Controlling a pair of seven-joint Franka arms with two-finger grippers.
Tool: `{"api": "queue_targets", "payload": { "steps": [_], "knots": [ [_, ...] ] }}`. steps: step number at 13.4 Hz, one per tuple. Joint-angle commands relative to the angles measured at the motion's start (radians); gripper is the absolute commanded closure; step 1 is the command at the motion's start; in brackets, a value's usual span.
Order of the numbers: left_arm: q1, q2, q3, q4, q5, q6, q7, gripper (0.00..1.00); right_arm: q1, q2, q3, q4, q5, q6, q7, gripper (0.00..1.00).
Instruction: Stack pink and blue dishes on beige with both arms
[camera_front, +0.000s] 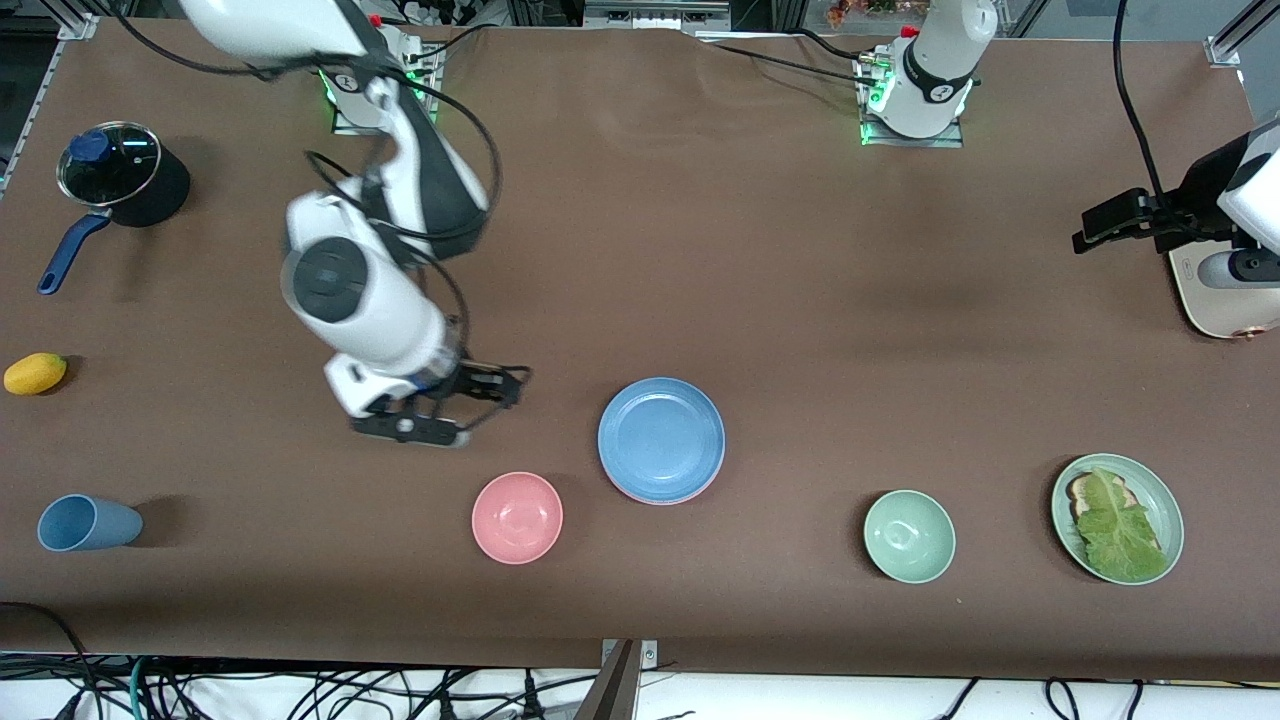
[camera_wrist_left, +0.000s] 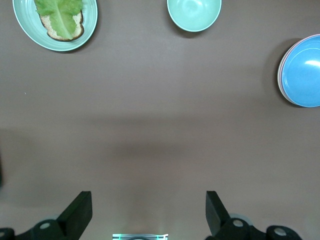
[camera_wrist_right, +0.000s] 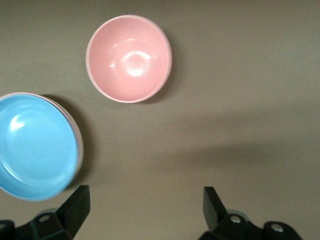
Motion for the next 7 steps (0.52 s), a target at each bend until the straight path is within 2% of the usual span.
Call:
{"api": "queue_targets", "payload": {
  "steps": [1, 4, 7],
  "knots": [
    [-0.005, 0.003, -0.004, 0.015, -0.011, -0.001, 0.017, 0.0, -0.102, -0.229, 0.013, -0.232, 0.016, -0.03, -0.128, 0.0],
    [-0.005, 0.003, -0.004, 0.015, -0.011, -0.001, 0.017, 0.0, -0.206, -0.352, 0.013, -0.248, 0.015, -0.199, -0.324, 0.0],
    [-0.007, 0.003, -0.005, 0.015, -0.011, -0.001, 0.017, 0.0, -0.258, -0.454, 0.016, -0.246, 0.003, -0.329, -0.351, 0.0]
  ]
}}
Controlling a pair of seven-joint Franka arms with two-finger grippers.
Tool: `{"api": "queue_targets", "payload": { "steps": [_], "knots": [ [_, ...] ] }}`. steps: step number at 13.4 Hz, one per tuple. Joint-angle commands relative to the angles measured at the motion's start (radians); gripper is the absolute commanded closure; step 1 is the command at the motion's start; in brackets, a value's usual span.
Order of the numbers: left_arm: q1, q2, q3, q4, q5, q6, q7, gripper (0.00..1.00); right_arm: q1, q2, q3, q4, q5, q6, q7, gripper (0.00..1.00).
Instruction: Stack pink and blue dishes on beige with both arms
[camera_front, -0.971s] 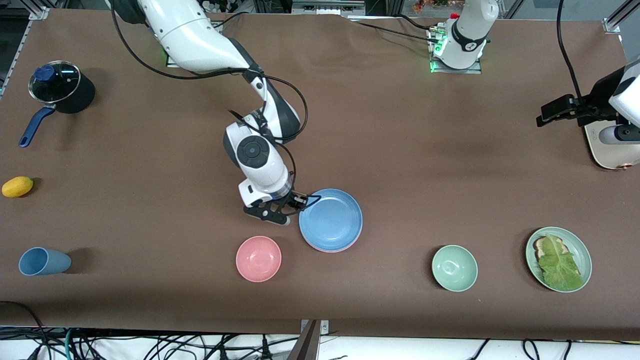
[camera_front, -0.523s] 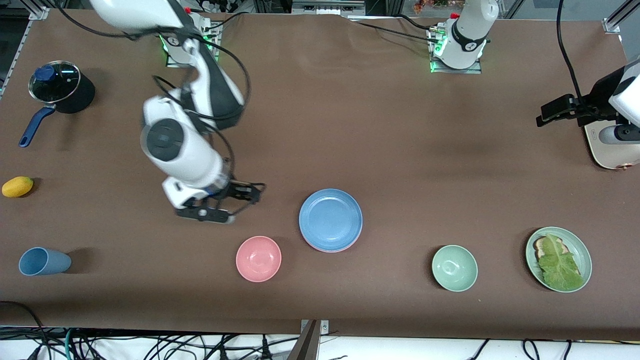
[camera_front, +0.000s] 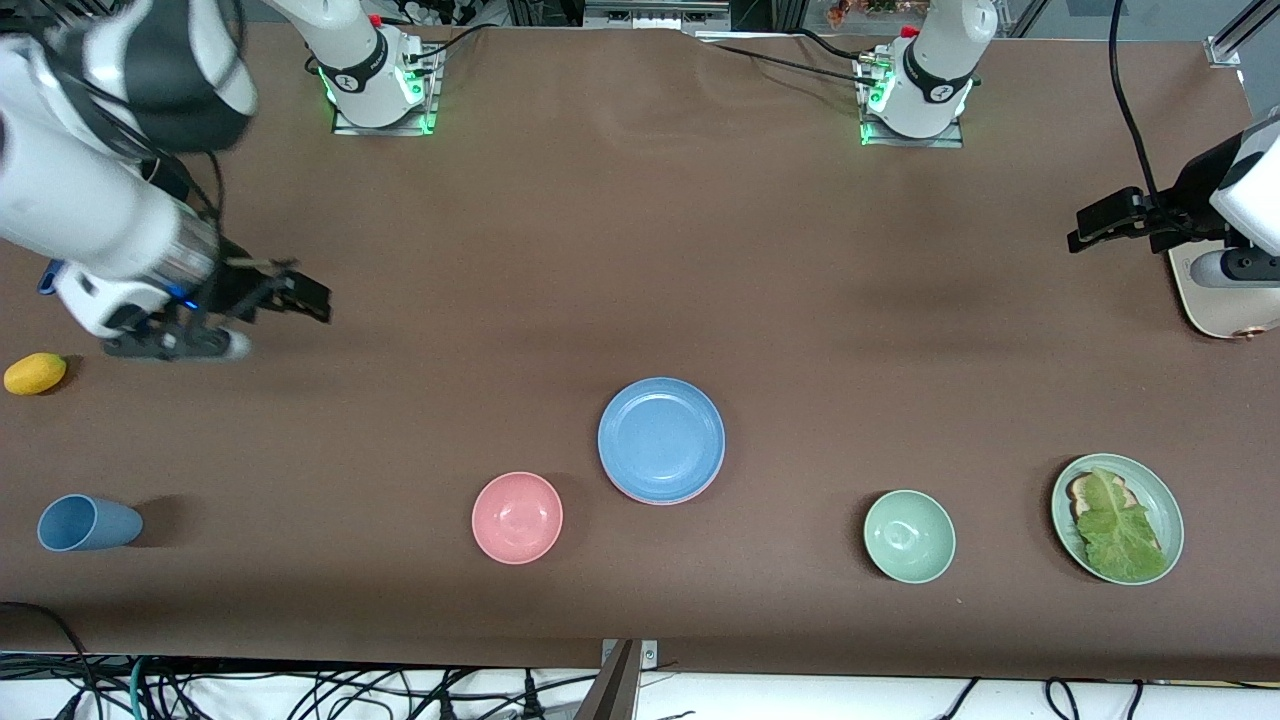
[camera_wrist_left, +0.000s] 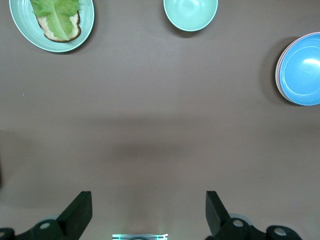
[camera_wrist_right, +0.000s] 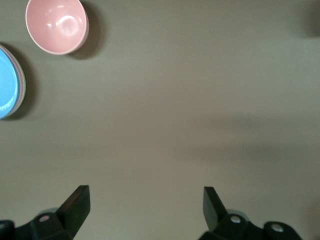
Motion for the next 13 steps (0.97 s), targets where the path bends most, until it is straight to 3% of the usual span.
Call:
{"api": "queue_targets", "payload": {
  "steps": [1, 6, 13],
  "knots": [
    [-0.004, 0.003, 0.003, 0.014, -0.01, -0.001, 0.015, 0.0, -0.038, -0.109, 0.021, -0.048, -0.001, -0.076, -0.027, 0.0],
    [-0.003, 0.003, 0.003, 0.014, -0.01, -0.001, 0.017, 0.0, -0.047, -0.153, 0.036, 0.004, -0.051, -0.19, -0.032, 0.0],
    [-0.004, 0.003, 0.003, 0.014, -0.011, -0.001, 0.017, 0.0, -0.037, -0.13, 0.033, 0.062, -0.053, -0.196, -0.041, 0.0]
  ]
}}
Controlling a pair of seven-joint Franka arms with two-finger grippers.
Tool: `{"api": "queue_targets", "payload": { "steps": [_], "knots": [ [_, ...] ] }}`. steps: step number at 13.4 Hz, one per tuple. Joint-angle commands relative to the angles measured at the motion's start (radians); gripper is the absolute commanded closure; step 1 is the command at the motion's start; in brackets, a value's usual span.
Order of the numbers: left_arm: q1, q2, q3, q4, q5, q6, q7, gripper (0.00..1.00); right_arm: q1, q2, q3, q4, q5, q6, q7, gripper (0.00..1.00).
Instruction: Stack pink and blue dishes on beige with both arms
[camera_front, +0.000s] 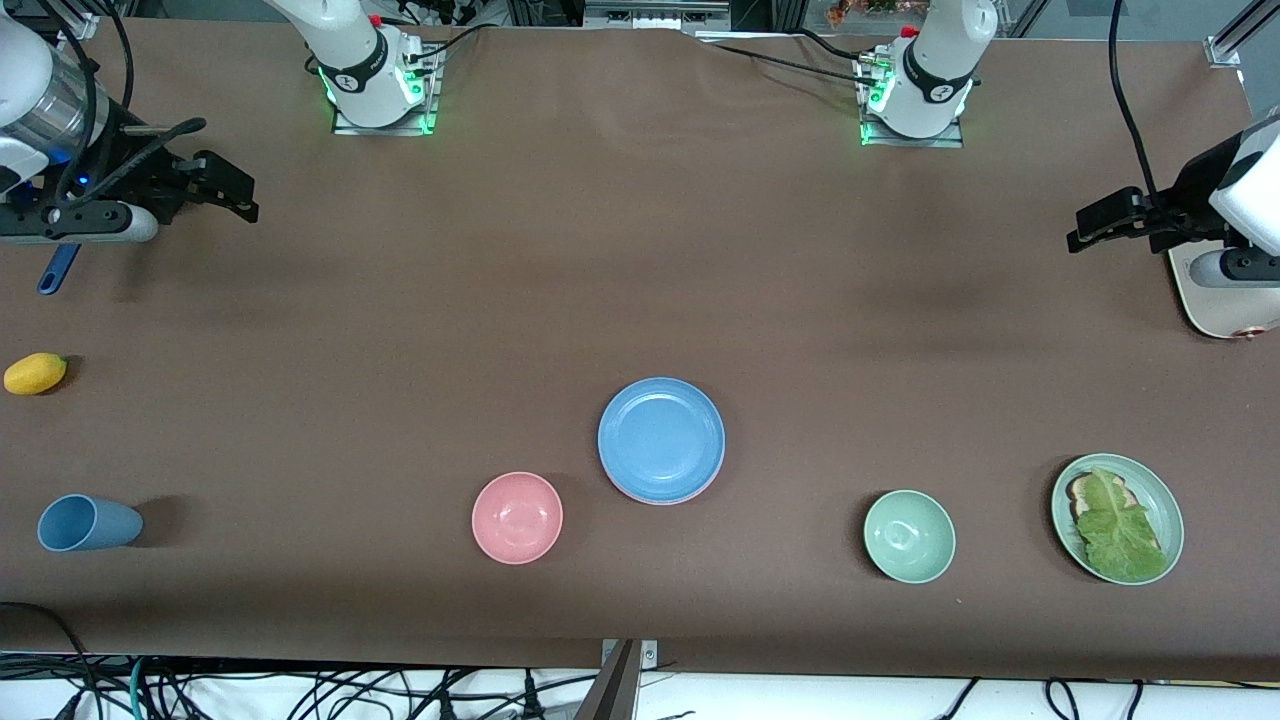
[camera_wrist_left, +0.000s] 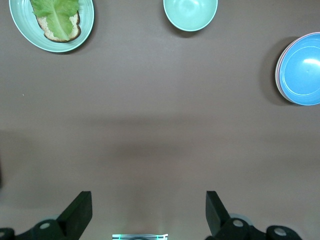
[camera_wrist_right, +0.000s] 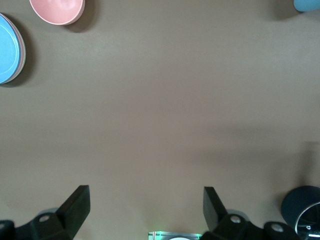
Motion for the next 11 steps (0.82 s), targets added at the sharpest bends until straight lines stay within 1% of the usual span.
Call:
{"api": "queue_targets", "payload": {
  "steps": [1, 11],
  "knots": [
    [-0.002, 0.003, 0.003, 0.014, -0.011, -0.001, 0.017, 0.0, -0.009, 0.015, 0.013, 0.05, -0.012, -0.022, -0.013, 0.0],
    [-0.002, 0.003, 0.003, 0.014, -0.011, -0.001, 0.017, 0.0, -0.014, 0.015, 0.011, 0.061, -0.015, -0.022, -0.03, 0.0]
  ]
}}
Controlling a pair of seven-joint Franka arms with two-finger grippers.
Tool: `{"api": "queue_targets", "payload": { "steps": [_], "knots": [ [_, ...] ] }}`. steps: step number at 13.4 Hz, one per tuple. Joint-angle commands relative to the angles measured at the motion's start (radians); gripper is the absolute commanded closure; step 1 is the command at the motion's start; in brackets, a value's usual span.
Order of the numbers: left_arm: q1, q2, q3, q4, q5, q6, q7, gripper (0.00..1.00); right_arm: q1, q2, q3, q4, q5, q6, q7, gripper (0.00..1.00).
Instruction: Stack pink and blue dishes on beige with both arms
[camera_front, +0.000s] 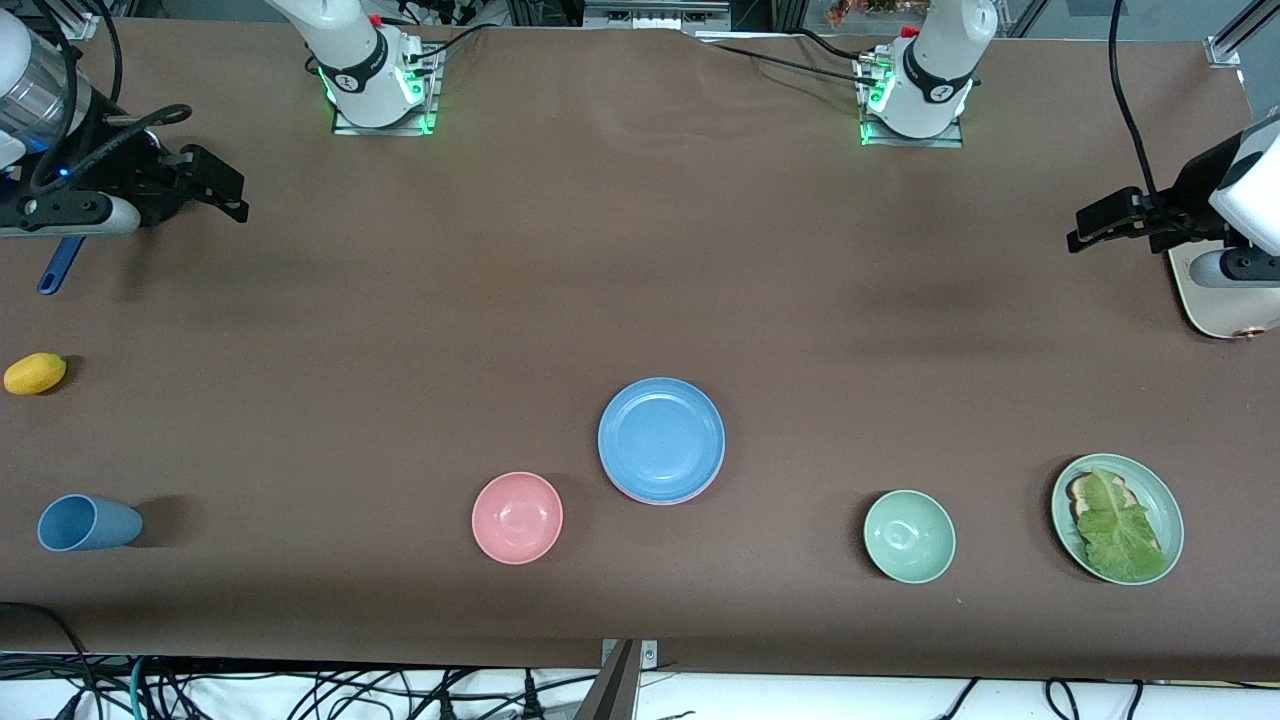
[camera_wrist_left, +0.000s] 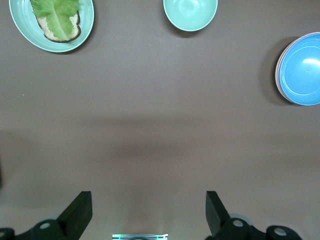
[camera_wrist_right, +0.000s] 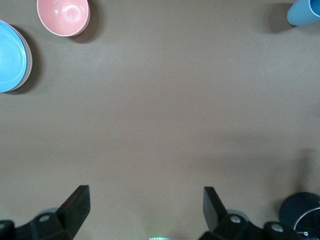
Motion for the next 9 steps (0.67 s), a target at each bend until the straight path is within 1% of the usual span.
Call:
{"api": "queue_targets", "payload": {
  "steps": [1, 9],
  "knots": [
    [-0.002, 0.003, 0.003, 0.014, -0.011, -0.001, 0.017, 0.0, -0.014, 0.009, 0.01, 0.024, -0.01, -0.022, -0.045, 0.0],
    [-0.002, 0.003, 0.003, 0.014, -0.011, -0.001, 0.017, 0.0, -0.012, 0.011, 0.012, 0.022, -0.011, -0.031, -0.04, 0.0]
  ]
}}
